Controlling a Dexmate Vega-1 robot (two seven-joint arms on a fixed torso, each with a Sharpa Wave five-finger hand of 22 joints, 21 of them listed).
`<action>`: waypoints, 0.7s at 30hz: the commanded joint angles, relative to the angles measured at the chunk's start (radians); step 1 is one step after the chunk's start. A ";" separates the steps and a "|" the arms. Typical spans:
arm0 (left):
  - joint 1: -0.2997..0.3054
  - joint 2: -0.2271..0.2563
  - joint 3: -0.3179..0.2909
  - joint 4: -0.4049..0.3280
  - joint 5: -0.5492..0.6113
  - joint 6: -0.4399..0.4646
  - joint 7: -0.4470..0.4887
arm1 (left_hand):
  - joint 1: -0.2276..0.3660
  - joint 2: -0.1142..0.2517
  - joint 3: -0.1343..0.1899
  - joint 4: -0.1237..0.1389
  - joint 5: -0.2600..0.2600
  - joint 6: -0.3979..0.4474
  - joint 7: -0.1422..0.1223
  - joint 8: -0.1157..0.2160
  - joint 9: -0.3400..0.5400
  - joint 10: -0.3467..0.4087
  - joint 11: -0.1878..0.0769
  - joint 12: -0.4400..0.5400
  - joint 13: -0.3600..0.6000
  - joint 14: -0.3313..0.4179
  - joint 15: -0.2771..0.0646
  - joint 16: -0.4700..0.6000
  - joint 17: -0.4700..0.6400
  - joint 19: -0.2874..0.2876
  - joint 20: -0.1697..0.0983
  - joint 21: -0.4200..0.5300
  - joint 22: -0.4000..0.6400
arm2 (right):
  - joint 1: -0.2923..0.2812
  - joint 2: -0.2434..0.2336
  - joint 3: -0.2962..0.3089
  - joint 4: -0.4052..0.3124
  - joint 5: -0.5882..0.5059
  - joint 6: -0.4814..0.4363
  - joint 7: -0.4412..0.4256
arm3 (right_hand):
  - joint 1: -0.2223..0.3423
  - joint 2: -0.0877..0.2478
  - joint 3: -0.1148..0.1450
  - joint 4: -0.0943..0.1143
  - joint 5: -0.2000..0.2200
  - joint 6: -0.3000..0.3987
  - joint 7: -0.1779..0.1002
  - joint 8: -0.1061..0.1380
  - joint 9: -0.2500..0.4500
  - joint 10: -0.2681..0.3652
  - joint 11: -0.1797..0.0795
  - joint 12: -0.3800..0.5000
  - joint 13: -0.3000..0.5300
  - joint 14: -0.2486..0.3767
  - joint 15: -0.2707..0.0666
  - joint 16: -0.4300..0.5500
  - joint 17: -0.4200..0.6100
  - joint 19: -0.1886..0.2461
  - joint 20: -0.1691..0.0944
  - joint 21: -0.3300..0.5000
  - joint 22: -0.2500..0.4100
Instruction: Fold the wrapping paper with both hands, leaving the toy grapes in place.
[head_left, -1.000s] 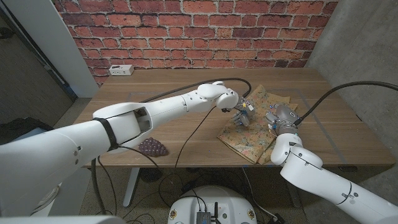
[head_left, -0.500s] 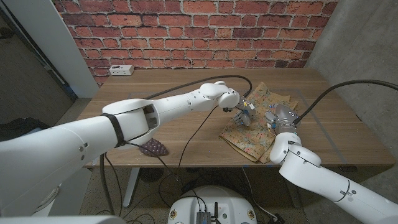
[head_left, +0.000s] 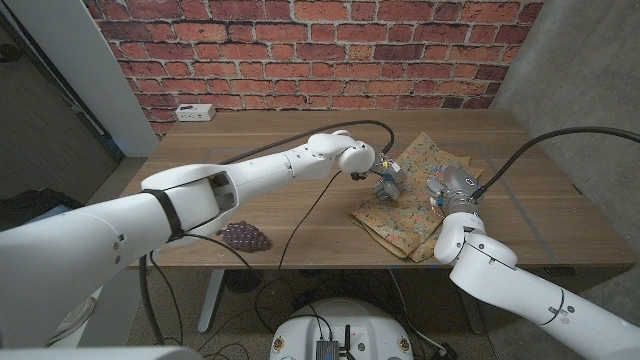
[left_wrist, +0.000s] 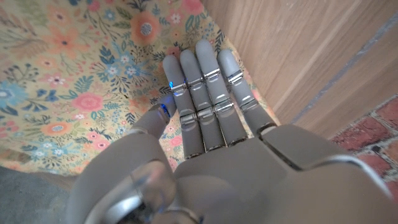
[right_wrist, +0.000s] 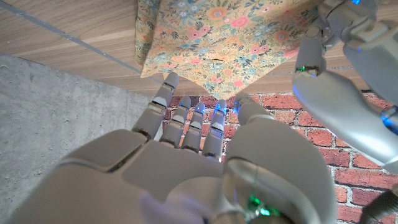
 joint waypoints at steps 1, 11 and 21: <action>0.166 0.143 -0.175 -0.261 0.027 0.082 0.315 | -0.005 -0.004 -0.012 0.004 -0.007 -0.014 -0.005 0.005 0.008 -0.012 -0.007 0.008 0.020 -0.008 -0.005 0.006 0.017 -0.004 -0.003 0.004 0.004 | -0.024 -0.005 0.019 -0.024 -0.014 0.020 -0.023 | 0.012 -0.002 0.002 -0.007 -0.002 0.003 0.001 0.006 0.002 0.006 0.003 0.006 0.003 -0.003 -0.035 0.006 0.004 0.002 -0.004 0.002 0.005; 0.358 0.158 -0.350 -0.320 -0.077 0.153 0.610 | -0.023 0.000 -0.015 0.023 -0.017 -0.084 -0.005 -0.048 -0.038 -0.098 -0.007 -0.062 -0.037 -0.079 0.000 -0.084 -0.056 -0.077 0.016 -0.013 0.003 | -0.064 0.015 0.060 -0.027 -0.017 0.085 -0.053 | 0.013 -0.001 0.003 -0.007 -0.002 0.003 0.000 0.006 0.002 0.007 0.002 0.006 0.003 -0.001 -0.035 0.006 0.004 0.002 -0.006 0.002 0.005; 0.470 0.173 -0.455 -0.348 -0.214 0.138 0.757 | -0.061 -0.010 -0.016 0.040 -0.026 -0.163 0.007 -0.116 -0.078 -0.186 0.007 -0.126 -0.093 -0.150 0.021 -0.177 -0.127 -0.127 0.037 -0.031 0.001 | -0.123 0.044 0.132 -0.018 -0.003 0.224 -0.082 | 0.013 0.000 0.005 -0.007 -0.002 0.001 0.001 0.005 0.002 0.006 0.002 0.006 0.003 -0.002 -0.033 0.005 0.004 0.001 -0.005 0.002 0.005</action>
